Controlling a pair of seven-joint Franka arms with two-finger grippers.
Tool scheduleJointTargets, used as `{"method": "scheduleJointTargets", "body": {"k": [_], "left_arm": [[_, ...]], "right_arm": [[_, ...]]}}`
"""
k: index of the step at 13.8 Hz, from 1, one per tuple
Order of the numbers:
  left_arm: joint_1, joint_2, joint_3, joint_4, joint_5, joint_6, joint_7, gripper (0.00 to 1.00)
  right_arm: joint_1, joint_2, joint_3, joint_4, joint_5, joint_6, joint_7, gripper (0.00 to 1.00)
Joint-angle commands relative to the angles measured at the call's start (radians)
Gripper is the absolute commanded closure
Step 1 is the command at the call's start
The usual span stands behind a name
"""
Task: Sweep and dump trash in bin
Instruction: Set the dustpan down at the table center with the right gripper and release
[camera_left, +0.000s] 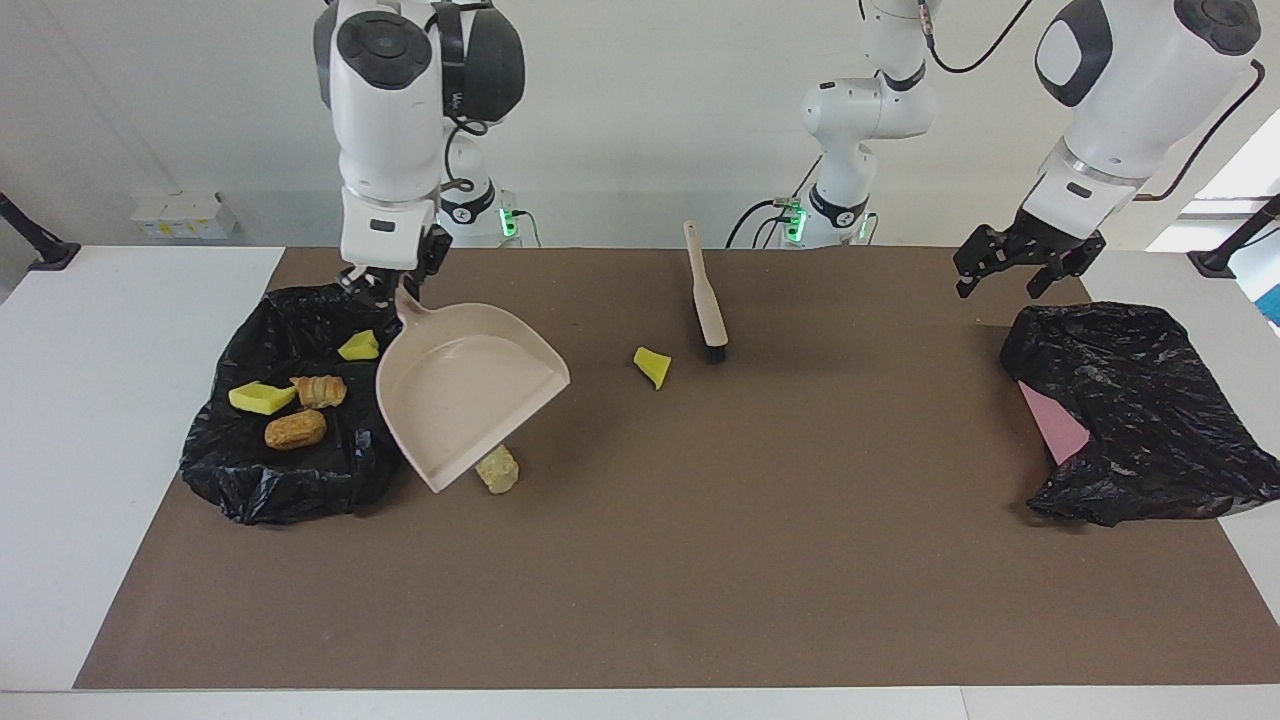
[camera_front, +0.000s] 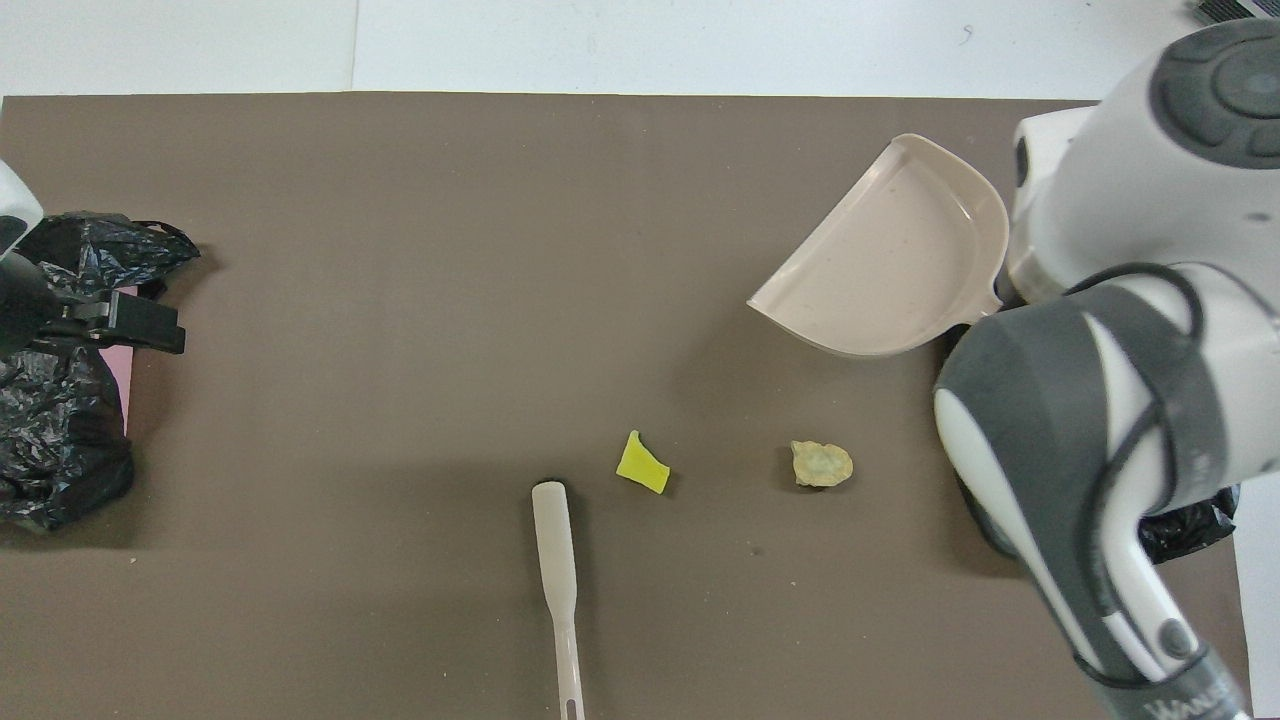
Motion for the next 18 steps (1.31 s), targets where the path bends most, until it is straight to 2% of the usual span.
{"method": "scheduleJointTargets", "body": {"k": [1, 5, 10, 14, 18], "left_arm": [[0.008, -0.004, -0.006, 0.008, 0.019, -0.016, 0.006, 0.00], [0.009, -0.004, -0.006, 0.008, 0.019, -0.013, 0.005, 0.00], [0.009, -0.004, -0.006, 0.008, 0.019, -0.013, 0.005, 0.00], [0.009, -0.004, -0.006, 0.008, 0.019, -0.013, 0.005, 0.00], [0.009, -0.004, -0.006, 0.008, 0.019, -0.014, 0.005, 0.00]], "right_arm": [[0.083, 0.047, -0.005, 0.001, 0.067, 0.071, 0.243, 1.00], [0.161, 0.142, -0.005, 0.014, 0.167, 0.206, 0.594, 1.00], [0.290, 0.342, -0.003, 0.183, 0.220, 0.320, 0.978, 1.00], [0.374, 0.442, -0.003, 0.200, 0.224, 0.438, 1.140, 1.00], [0.400, 0.478, -0.002, 0.191, 0.230, 0.453, 1.182, 1.00]]}}
